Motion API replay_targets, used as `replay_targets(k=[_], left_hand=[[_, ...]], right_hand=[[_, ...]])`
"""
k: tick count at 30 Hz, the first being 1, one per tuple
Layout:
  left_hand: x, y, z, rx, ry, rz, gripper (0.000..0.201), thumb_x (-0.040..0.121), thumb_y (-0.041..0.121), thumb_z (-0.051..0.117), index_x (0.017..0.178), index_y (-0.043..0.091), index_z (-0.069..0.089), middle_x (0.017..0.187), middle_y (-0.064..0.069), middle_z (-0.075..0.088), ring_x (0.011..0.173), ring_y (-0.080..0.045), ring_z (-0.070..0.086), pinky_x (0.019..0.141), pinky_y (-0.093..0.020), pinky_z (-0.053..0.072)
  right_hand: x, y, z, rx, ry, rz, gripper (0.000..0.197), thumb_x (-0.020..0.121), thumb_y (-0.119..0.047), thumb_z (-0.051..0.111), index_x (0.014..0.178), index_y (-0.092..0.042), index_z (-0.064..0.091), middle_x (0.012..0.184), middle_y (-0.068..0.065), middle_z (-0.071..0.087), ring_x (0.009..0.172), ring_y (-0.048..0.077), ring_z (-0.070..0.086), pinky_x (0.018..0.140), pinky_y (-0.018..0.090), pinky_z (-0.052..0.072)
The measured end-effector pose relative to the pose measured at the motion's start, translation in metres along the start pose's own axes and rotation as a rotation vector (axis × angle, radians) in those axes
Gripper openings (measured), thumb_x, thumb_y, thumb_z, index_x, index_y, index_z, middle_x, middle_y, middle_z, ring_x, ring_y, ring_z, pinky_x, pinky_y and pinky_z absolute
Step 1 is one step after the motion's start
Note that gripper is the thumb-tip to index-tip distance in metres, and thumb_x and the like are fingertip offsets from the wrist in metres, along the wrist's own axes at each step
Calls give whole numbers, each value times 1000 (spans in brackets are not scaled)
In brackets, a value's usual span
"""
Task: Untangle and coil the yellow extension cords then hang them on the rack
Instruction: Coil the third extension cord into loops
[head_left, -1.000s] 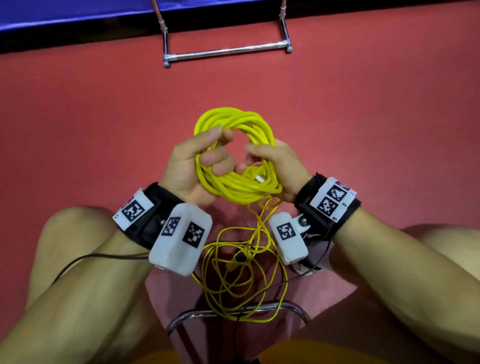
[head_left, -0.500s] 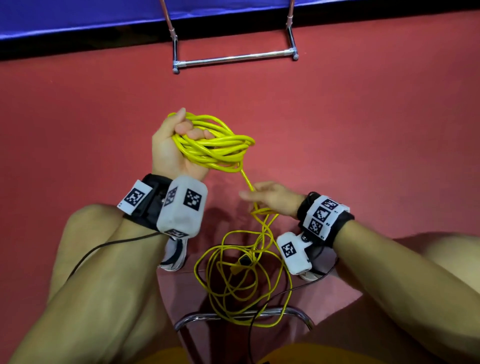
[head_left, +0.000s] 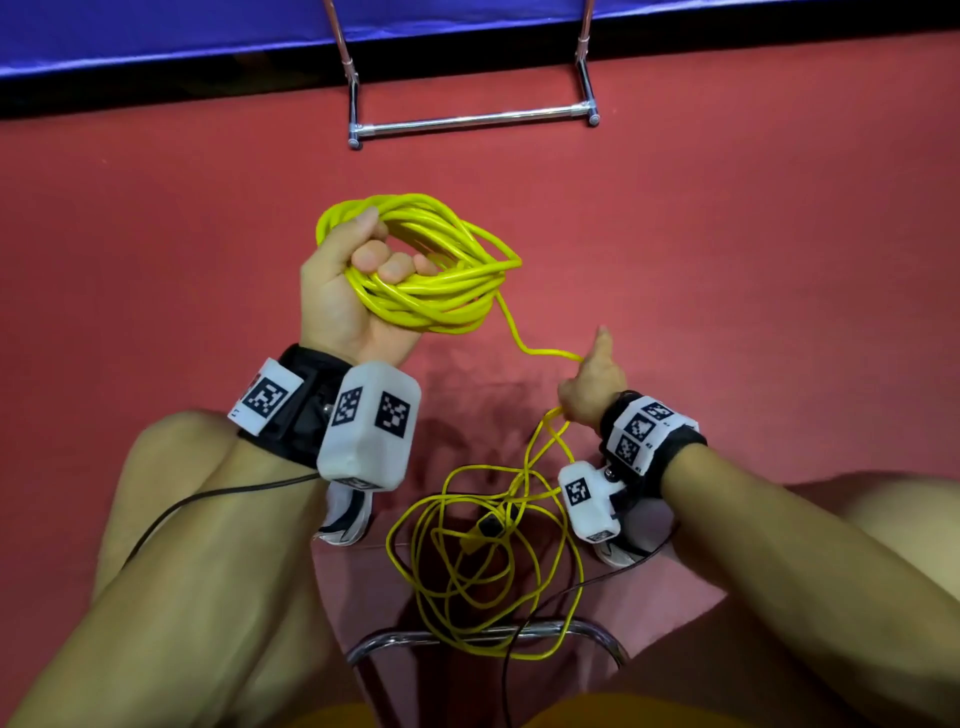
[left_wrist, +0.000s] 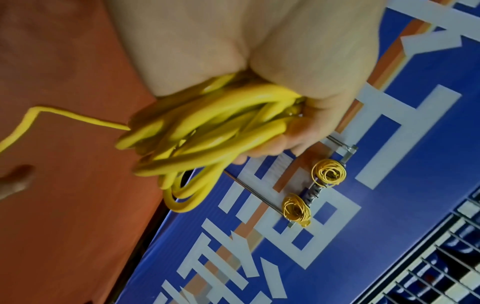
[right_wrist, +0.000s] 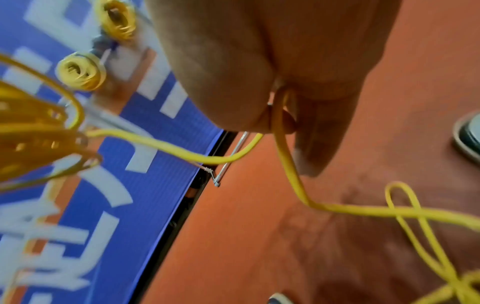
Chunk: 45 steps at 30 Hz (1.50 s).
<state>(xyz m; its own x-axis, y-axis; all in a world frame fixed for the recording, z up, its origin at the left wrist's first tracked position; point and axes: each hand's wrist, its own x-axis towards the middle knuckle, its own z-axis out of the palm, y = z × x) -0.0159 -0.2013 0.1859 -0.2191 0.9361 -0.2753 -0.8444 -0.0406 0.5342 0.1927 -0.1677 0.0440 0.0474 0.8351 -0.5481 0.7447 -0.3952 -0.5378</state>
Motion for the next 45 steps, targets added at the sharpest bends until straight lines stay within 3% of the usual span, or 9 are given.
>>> replay_targets(k=[4,7,12,17,24,30,34,41,45], left_hand=[[-1,1,2,14,-35,21,31,95,18,46,65,14,46,41,8,46,42,-9,49,65,-26,46],[7,2,-4,83,-37,132,29,98,12,51,70,12,54,52,3,50,51,-13,51,71,-30,48],[23,13,-20,204,136,344,10,93,2,62,88,8,55,63,-3,57,59,-17,56,65,-32,51],[28,12,-47,761,190,439,21,87,14,69,71,17,57,60,1,61,56,-18,57,58,-31,49],[20,-14,-63,1521,-127,266,31,86,34,69,73,9,57,58,2,62,52,-16,58,58,-32,44],[10,-35,-56,1392,-260,-47,47,80,53,62,67,8,55,57,-12,54,53,-23,51,54,-43,44],[0,-43,-42,1179,-285,-360,80,68,87,57,69,7,63,59,-23,55,56,-31,51,60,-46,43],[-19,-39,-28,1086,-483,-502,34,73,14,74,73,-13,53,44,-7,44,42,-21,40,61,-39,42],[-22,-29,-22,939,-417,-477,14,69,8,71,60,12,62,41,-2,41,36,-16,37,66,-40,38]], right_hand=[[-13,-7,16,702,-132,146,18,96,5,42,89,-12,39,91,16,61,59,25,67,51,43,59],[-30,-15,26,824,-210,-21,17,100,2,45,87,-9,44,96,35,63,31,10,43,36,23,39],[-66,-17,31,544,-612,-366,12,101,-3,49,95,-13,48,72,-3,69,34,6,41,33,19,34],[-66,-25,10,-35,-346,-835,5,96,-14,56,99,-15,60,78,-5,67,68,14,59,66,32,48],[-75,-50,-19,-142,-272,-1112,15,99,-21,53,92,-8,56,67,-7,48,62,21,42,62,33,29],[-65,-63,-50,10,-57,-1133,26,90,-30,70,70,-34,53,53,-26,49,52,-6,46,56,7,29],[-52,-65,-63,108,132,-969,46,69,-55,79,58,-24,47,46,-9,46,48,8,41,51,25,34],[-36,-58,-81,314,-200,-822,32,67,-16,90,67,-14,57,49,-7,52,48,9,43,46,24,34],[-24,-57,-72,283,-197,-792,16,65,-5,62,70,-19,58,48,-13,50,46,3,41,48,22,34]])
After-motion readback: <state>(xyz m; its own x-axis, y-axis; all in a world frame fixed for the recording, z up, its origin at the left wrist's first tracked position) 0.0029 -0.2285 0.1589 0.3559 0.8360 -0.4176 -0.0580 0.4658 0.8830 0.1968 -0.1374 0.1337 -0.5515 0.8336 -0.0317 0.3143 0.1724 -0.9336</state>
